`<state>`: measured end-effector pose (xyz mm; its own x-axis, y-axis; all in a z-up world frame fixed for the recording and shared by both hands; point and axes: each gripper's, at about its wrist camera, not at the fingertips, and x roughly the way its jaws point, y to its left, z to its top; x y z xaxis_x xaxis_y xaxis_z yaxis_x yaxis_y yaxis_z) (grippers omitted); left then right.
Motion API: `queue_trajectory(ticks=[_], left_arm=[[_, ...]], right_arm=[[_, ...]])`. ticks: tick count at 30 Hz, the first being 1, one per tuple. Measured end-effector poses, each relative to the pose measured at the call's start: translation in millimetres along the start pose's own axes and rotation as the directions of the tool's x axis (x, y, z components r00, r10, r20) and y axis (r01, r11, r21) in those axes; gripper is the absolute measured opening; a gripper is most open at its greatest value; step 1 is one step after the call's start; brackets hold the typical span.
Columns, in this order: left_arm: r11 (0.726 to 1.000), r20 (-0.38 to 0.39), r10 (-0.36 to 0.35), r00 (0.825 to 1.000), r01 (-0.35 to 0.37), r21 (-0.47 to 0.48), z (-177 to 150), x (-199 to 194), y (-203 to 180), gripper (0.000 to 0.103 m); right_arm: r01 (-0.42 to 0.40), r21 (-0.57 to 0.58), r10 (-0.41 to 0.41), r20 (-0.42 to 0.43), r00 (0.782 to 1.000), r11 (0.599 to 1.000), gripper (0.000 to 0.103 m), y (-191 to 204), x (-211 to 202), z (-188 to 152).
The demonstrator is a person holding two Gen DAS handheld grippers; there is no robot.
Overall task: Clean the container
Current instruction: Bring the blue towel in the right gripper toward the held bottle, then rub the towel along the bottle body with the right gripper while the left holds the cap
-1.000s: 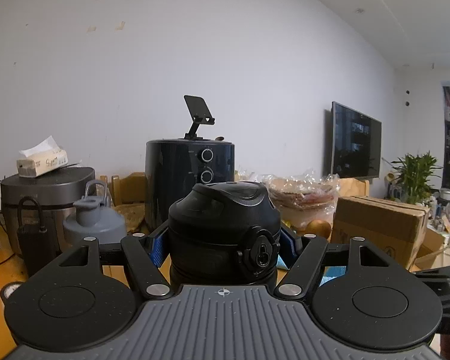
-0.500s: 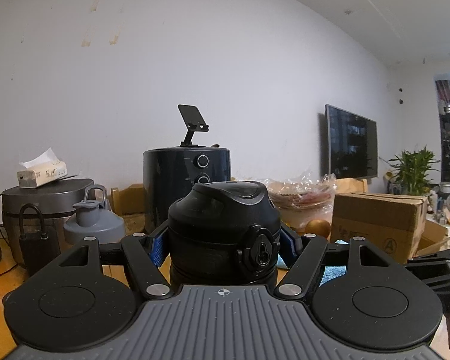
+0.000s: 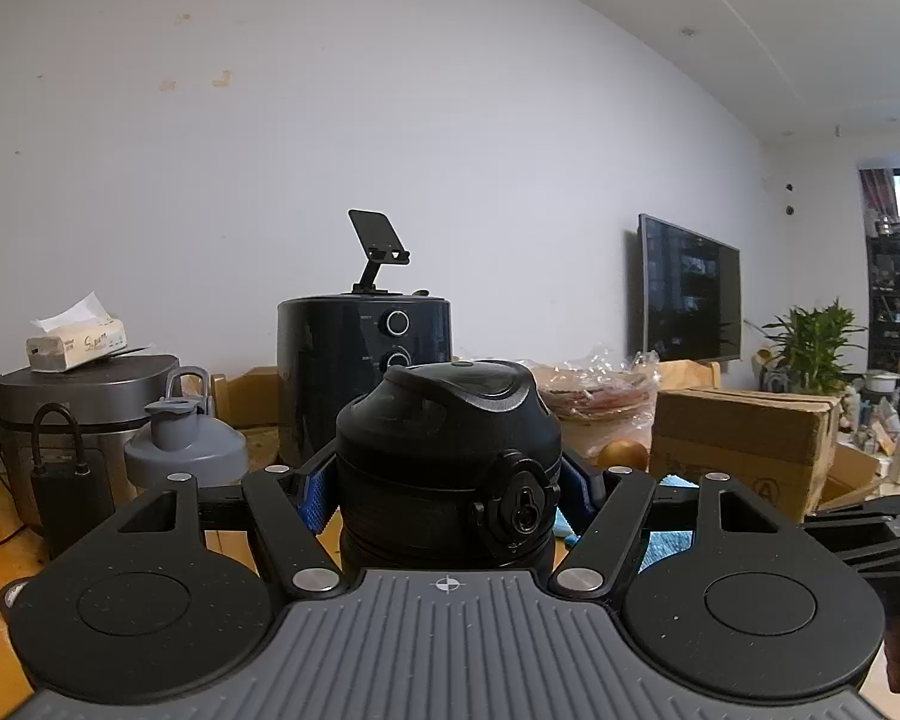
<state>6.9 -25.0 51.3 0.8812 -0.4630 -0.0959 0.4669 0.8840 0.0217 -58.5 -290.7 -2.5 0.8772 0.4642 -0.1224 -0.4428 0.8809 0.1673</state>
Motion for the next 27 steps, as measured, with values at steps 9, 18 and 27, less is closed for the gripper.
queue_trajectory(ticks=[9, 18, 27], left_arm=[[1.0, -0.007, -0.007, 1.0, 0.007, 0.001, 1, 0, 1, 0.068], [1.0, -0.018, -0.017, 1.0, 0.017, 0.004, 2, 2, 3, 0.068], [0.999, -0.024, -0.03, 0.999, 0.031, 0.023, 2, 2, 0, 0.068]], right_arm=[[-0.07, 0.013, 0.07, 0.019, 0.997, 0.997, 0.012, 2, 6, -3], [-0.185, 0.029, 0.183, 0.049, 0.982, 0.982, 0.012, 4, 19, -6], [-0.259, 0.033, 0.257, 0.054, 0.965, 0.965, 0.012, 13, 29, -1]])
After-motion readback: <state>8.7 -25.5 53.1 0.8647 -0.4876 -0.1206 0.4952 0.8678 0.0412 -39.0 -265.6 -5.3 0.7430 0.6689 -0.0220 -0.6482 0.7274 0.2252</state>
